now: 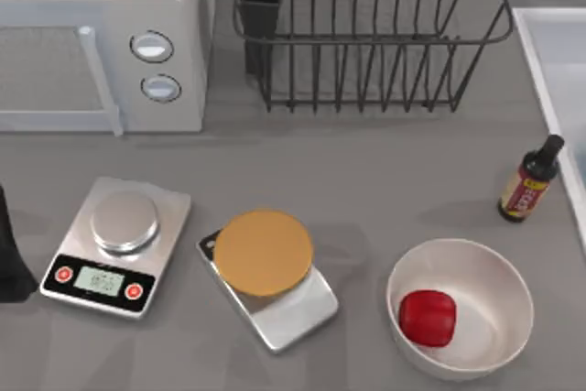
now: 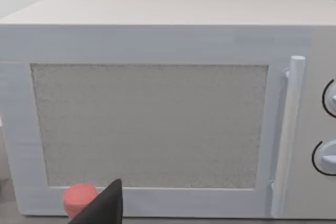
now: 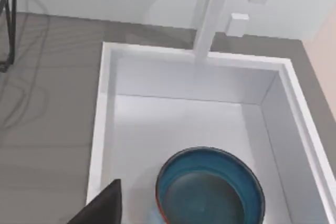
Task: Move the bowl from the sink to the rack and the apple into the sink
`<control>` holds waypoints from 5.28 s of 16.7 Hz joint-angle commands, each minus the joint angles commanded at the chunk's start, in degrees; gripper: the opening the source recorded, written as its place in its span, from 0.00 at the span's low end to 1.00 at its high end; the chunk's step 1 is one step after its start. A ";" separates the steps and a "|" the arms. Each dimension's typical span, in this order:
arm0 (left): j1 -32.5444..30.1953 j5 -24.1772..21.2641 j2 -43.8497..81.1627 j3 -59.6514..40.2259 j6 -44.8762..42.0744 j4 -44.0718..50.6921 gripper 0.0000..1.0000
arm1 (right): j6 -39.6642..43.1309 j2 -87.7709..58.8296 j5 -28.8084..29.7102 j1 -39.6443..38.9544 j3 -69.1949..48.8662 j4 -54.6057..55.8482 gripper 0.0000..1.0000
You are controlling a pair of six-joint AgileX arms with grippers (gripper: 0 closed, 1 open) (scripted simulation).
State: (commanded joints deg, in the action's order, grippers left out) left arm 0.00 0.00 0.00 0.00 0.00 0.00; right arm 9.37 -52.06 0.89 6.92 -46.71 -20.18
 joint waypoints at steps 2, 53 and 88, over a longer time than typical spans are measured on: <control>0.00 0.00 0.00 0.00 0.00 0.00 1.00 | 1.88 -14.24 -0.05 1.68 -11.25 -5.66 1.00; 0.00 0.00 0.00 0.00 0.00 0.00 1.00 | 10.79 -103.05 -2.33 14.77 -79.95 -35.99 0.25; 0.00 0.00 0.00 0.00 0.00 0.00 1.00 | 35.51 -35.22 -5.07 38.58 -46.61 -71.60 0.00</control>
State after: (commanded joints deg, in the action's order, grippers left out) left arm 0.00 0.00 0.00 0.00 0.00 0.00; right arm 44.88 -87.28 -4.18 45.50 -93.32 -91.78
